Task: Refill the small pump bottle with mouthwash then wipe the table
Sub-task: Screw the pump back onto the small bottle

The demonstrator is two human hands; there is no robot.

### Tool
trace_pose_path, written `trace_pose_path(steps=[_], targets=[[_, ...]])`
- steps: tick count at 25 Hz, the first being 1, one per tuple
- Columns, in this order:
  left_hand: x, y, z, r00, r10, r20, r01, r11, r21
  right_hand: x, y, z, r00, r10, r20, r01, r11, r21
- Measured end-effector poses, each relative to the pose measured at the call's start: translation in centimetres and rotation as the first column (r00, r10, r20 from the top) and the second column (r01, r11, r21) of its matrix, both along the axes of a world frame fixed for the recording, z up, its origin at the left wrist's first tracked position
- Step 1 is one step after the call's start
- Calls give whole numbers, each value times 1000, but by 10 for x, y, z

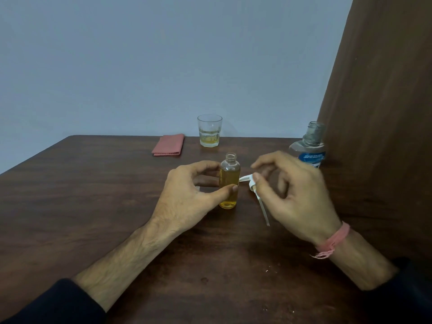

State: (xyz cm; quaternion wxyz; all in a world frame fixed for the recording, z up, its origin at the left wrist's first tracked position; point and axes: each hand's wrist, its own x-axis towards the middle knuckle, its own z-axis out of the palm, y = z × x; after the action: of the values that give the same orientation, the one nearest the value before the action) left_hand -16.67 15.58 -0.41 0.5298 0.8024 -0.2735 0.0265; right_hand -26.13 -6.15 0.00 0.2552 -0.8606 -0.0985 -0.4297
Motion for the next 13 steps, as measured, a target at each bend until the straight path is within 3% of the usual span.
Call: trace_pose_path(steps=[3, 7, 13], targets=[[-1, -1, -1, 1000, 8, 26, -8, 1000, 2, 9, -1, -15, 949, -107, -297, 69, 989, -134], [-4, -2, -2, 1000, -6, 26, 6, 1000, 11, 11, 0, -16, 854, -202, -479, 119, 973, -197], [-5, -3, -2, 998, -41, 56, 39, 999, 30, 9, 2, -11, 846, -270, -459, 156, 950, -272]])
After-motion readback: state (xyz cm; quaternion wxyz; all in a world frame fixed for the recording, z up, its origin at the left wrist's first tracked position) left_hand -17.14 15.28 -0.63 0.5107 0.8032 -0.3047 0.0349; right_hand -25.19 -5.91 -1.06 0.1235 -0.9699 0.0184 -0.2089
